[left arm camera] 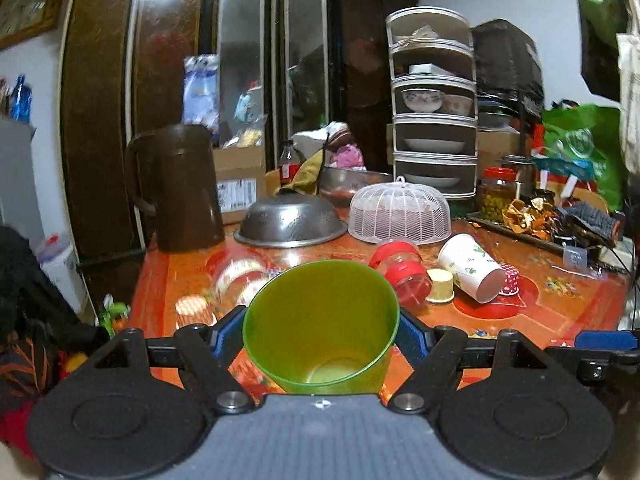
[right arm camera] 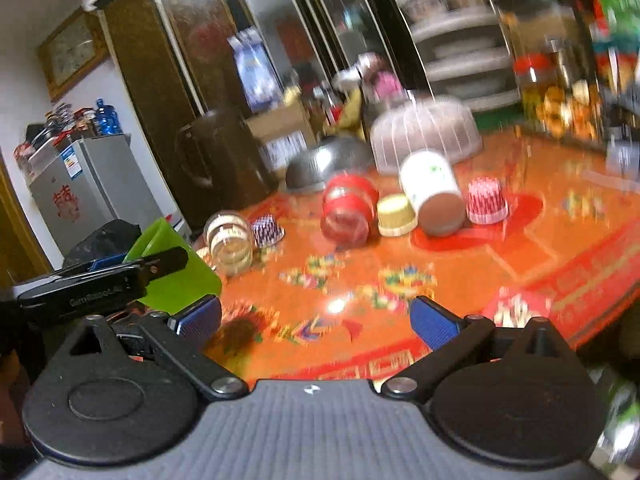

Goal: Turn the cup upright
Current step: 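Rotate the green cup opening-up with the left tool and carry it, then lower the upright green cup onto the tablecloth and open the left tool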

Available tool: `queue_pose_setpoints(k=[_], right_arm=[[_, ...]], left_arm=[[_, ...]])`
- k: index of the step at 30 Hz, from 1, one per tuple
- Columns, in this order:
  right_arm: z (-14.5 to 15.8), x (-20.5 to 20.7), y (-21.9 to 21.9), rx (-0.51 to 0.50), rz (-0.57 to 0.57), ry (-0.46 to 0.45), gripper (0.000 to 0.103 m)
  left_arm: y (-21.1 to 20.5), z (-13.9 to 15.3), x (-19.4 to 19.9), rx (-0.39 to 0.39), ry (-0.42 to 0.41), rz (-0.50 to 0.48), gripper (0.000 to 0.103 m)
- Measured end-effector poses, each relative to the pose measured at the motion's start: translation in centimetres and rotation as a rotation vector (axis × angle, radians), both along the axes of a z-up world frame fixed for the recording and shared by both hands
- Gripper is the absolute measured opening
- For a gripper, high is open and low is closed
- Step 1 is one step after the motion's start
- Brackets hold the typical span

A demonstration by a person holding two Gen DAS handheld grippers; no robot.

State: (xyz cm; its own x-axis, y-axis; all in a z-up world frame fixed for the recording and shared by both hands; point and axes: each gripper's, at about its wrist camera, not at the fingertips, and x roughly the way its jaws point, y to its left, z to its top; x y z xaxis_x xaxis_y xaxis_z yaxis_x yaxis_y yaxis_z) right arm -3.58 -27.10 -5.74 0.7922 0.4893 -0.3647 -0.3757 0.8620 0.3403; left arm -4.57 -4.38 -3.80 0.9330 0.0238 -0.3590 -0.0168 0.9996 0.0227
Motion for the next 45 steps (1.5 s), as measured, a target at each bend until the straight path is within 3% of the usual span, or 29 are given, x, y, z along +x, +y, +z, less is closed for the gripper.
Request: queue_pose_setpoints(k=[4, 15, 30, 35, 45], right_arm=[[-0.8, 0.4, 1.1, -0.044, -0.025, -0.035, 0.102], [-1.2, -0.4, 0.7, -0.035, -0.055, -0.035, 0.102], [-1.7, -0.7, 0.8, -0.049, -0.034, -0.013, 0.102], [-1.7, -1.0, 0.5, -0.038, -0.033, -0.014, 0.102], [-1.7, -1.3, 0.0, -0.025, -0.033, -0.013, 0.102]], left_arm=[[-0.2, -1.6, 0.9, -0.004, 0.054, -0.013, 0.079], [-1.6, -1.7, 2.2, 0.064, 0.07, -0.049, 0.079], [-2.5, -2.0, 2.6, 0.12, 0.041, -0.061, 0.08], [-2.7, -2.3, 2.7, 0.117, 0.032, -0.08, 0.093], [-2.3, -3.1, 2.0, 0.135, 0.032, -0.088, 0.097]])
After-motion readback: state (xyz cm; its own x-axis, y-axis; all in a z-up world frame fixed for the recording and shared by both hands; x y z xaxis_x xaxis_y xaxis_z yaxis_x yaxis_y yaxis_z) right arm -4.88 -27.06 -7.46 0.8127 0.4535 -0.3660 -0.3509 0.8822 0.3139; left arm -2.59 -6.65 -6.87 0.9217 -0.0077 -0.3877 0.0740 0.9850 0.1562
